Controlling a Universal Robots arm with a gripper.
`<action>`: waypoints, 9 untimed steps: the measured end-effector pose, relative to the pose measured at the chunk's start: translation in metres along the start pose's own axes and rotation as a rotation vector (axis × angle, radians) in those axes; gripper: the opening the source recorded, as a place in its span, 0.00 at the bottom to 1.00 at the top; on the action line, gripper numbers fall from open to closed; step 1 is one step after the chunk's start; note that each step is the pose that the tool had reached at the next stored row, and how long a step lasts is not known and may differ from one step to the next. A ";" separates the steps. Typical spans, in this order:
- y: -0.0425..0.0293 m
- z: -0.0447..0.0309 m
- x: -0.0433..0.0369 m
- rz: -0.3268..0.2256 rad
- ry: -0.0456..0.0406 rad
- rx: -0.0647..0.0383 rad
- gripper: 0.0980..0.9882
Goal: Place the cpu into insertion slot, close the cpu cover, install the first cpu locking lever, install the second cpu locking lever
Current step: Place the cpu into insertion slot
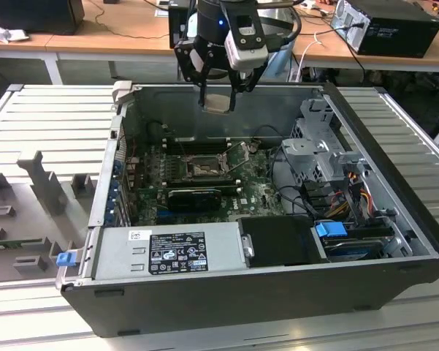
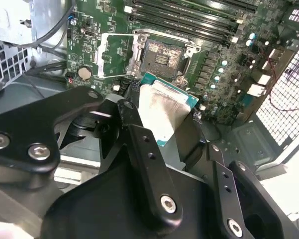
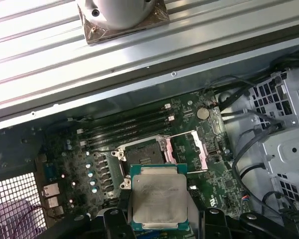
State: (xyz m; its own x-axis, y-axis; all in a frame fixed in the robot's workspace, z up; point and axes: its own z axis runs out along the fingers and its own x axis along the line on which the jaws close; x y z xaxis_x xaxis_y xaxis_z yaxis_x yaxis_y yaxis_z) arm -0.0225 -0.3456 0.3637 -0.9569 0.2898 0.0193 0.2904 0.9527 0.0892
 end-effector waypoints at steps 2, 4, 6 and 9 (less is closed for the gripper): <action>0.0000 0.0002 0.0000 0.014 -0.0012 0.000 0.48; 0.0000 0.0004 0.0000 0.027 -0.0024 -0.001 0.48; -0.0001 0.0006 0.0000 0.049 -0.0044 -0.001 0.48; -0.0001 0.0008 0.0000 0.073 -0.0065 -0.001 0.48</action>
State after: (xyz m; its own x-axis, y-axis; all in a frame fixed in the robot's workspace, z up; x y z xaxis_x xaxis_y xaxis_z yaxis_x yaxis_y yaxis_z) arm -0.0225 -0.3456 0.3629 -0.9333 0.3587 0.0193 0.3589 0.9291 0.0893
